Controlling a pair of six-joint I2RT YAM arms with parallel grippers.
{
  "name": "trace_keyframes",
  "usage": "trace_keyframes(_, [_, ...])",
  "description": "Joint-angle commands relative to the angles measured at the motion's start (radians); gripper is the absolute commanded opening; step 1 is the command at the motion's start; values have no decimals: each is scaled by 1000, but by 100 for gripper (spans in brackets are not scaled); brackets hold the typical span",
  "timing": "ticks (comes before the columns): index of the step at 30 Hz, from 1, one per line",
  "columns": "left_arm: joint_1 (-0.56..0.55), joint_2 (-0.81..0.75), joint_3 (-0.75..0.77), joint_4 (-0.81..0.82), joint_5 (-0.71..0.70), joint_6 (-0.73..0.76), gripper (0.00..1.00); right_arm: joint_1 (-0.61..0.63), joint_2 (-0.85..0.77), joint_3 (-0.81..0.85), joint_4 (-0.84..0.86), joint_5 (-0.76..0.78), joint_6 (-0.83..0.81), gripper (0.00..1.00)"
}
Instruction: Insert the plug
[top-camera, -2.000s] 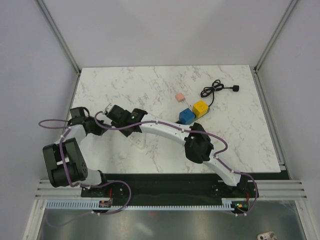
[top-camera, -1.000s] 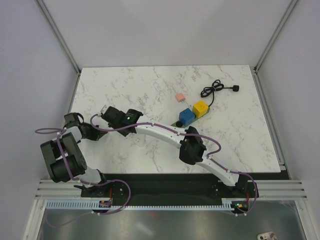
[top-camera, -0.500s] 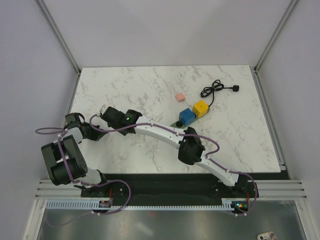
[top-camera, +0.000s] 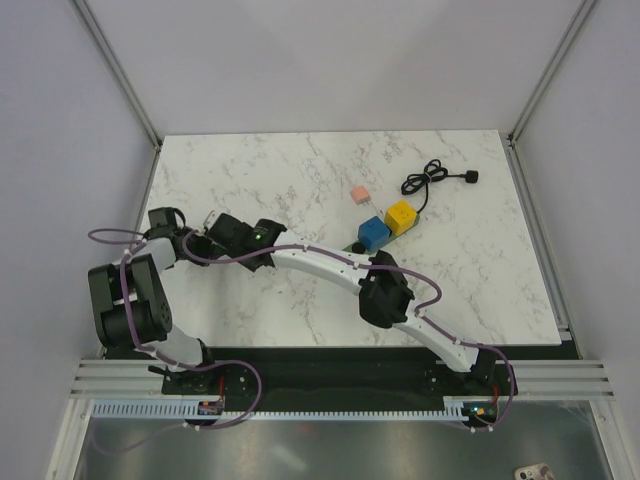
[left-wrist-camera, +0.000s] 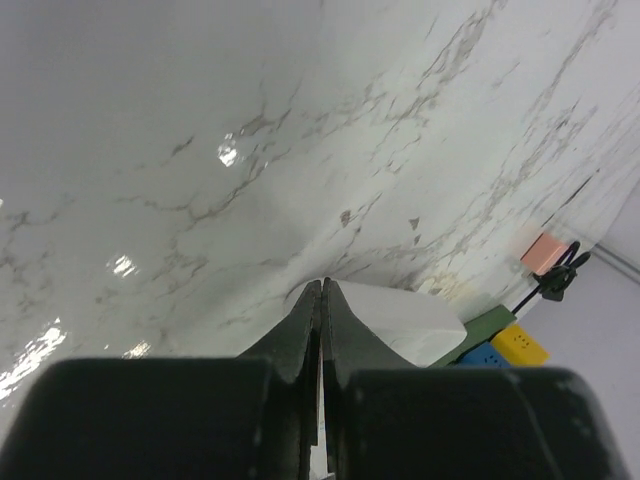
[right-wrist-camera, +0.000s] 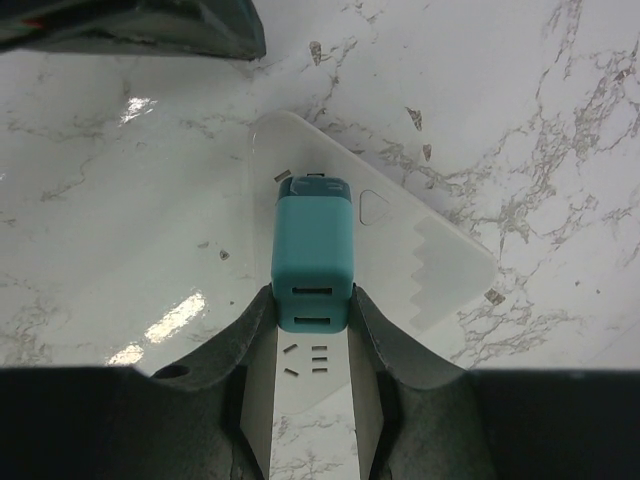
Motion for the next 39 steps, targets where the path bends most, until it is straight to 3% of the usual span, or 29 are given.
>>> trace_keyframes(1, [2, 23, 85, 51, -65, -11, 2, -26, 82, -93, -120, -102, 20, 0])
trace_keyframes(8, [-85, 91, 152, 75, -52, -15, 2, -36, 59, -82, -112, -108, 19, 0])
trace_keyframes(16, [-170, 165, 55, 140, -54, -16, 2, -46, 45, -114, -109, -115, 22, 0])
trace_keyframes(31, [-251, 116, -36, 270, 150, -56, 2, -46, -44, -251, -120, -74, 32, 0])
trace_keyframes(39, [-348, 61, -102, 304, 170, -106, 2, -44, -92, -335, -91, -63, 52, 3])
